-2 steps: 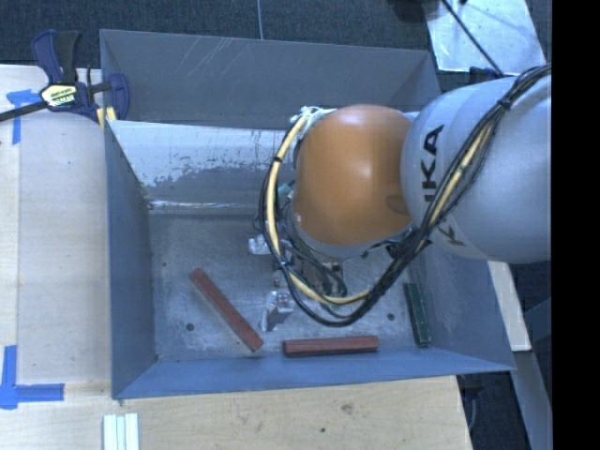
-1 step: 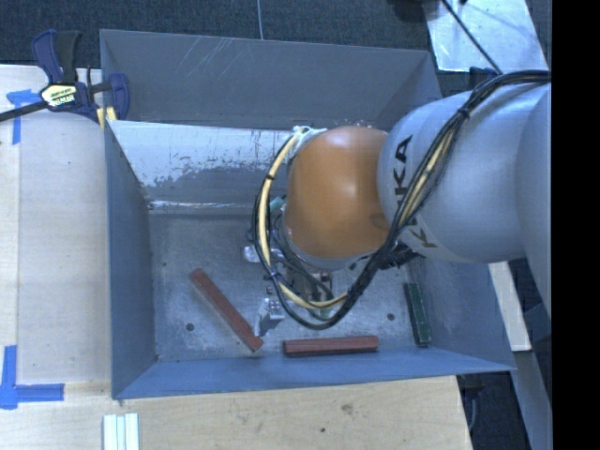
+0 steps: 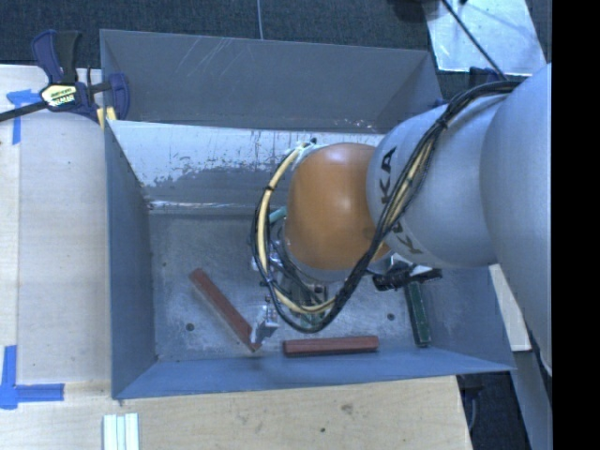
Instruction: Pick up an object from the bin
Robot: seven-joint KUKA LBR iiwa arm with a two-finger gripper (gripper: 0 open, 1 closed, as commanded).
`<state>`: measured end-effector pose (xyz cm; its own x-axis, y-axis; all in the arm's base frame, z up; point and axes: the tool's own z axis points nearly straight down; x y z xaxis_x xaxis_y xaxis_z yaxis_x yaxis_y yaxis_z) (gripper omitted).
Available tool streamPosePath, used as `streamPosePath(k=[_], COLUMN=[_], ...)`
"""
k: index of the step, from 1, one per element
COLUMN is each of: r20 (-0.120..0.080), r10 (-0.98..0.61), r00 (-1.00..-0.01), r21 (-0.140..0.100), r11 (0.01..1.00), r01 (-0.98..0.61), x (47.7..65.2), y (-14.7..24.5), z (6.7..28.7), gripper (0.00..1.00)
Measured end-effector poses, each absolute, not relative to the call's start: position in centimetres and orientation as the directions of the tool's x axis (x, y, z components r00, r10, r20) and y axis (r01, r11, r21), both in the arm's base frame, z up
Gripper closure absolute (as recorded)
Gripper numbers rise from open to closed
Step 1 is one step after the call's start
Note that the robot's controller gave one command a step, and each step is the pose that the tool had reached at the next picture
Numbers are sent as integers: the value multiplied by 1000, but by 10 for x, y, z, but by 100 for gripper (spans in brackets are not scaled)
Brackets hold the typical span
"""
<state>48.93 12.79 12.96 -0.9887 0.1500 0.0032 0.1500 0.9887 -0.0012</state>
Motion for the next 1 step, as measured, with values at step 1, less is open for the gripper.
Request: streamPosePath(k=[1], r20=[0], r10=[119], r00=[-993], r21=[0], r11=[993], r01=[119], x=[484], y=[160], z=[91], gripper=[100])
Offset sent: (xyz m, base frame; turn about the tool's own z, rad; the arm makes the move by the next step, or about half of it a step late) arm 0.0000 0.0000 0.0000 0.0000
